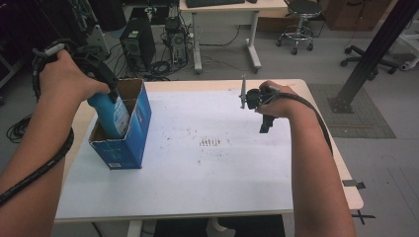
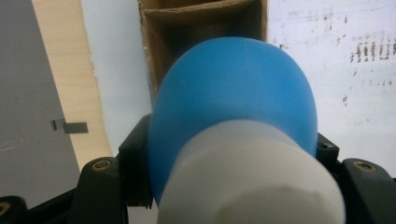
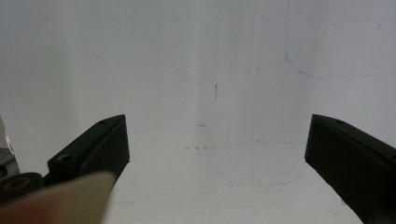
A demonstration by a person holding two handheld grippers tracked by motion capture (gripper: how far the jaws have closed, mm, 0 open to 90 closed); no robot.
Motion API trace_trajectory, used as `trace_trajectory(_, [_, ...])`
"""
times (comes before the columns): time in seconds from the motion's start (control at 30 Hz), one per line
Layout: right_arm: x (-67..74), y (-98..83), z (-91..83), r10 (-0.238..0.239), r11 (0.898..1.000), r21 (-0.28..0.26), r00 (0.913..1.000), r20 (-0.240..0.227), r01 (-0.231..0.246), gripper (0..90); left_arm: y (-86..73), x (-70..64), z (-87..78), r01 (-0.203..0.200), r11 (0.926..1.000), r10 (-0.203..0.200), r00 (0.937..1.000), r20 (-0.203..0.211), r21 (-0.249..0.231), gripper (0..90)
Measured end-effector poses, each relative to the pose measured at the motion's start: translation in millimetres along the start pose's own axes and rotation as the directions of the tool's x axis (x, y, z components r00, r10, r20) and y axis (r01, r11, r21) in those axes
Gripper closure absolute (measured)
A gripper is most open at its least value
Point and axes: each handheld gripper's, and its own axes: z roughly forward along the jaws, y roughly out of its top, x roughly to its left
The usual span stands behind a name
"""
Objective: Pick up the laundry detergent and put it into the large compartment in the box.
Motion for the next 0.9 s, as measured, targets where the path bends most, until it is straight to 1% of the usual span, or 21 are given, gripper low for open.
trace_trajectory(0.03, [0.0, -0.1, -0.3, -0.001, 1.0, -0.002, 1.0, -0.001, 0.001, 6.5, -0.2, 0.1, 2.8, 0.001, 1.0, -0.001, 1.0, -0.002, 0.009, 37.4])
trace_trajectory(0.07, [0.3, -0.2, -0.7, 0.002, 1.0, -0.002, 1.0, 0.0, -0.002, 6.5, -0.2, 0.1, 2.8, 0.001, 1.0, -0.001, 1.0, -0.002, 0.009, 37.4])
trace_trajectory(0.17, [0.8, -0.3, -1.0, 0.002, 1.0, -0.001, 1.0, 0.002, -0.002, 6.4, -0.6, 0.4, 11.0, 0.0, 0.9999, 0.0, 0.9999, -0.011, 0.012, 37.4])
trace_trajectory(0.23, [1.5, -0.1, -1.1, 0.001, 1.0, 0.001, 1.0, 0.001, -0.001, 6.4, -0.8, 0.6, 13.0, 0.003, 0.9999, -0.003, 0.9999, -0.011, 0.01, 37.4])
trace_trajectory(0.27, [1.5, -0.2, -1.3, 0.0, 1.0, 0.0, 1.0, 0.002, 0.0, 6.4, -1.2, 0.6, 17.4, 0.0, 0.9999, 0.0, 0.9999, -0.01, 0.012, 37.4])
trace_trajectory(0.53, [2.5, 0.0, -2.4, -0.002, 1.0, -0.004, 1.0, 0.005, 0.002, 6.4, -3.1, -2.5, 37.0, -0.009, 0.9998, 0.009, 1.0, -0.001, 0.017, 37.4])
trace_trajectory(0.57, [2.8, 0.2, -2.4, -0.002, 1.0, -0.004, 1.0, 0.004, 0.002, 6.4, -3.1, -2.5, 37.0, -0.009, 0.9998, 0.009, 1.0, -0.001, 0.017, 37.4])
trace_trajectory(0.7, [3.4, 0.4, -2.0, -0.003, 1.0, 0.001, 1.0, 0.004, 0.003, 6.5, -4.0, -2.9, 48.8, -0.005, 0.9997, 0.005, 1.0, 0.003, 0.022, 37.4])
trace_trajectory(0.9, [3.6, 1.5, -1.5, -0.007, 1.0, 0.001, 1.0, 0.004, 0.007, 6.4, -4.9, -0.2, 58.7, 0.005, 0.9997, -0.005, 1.0, 0.002, 0.025, 37.4])
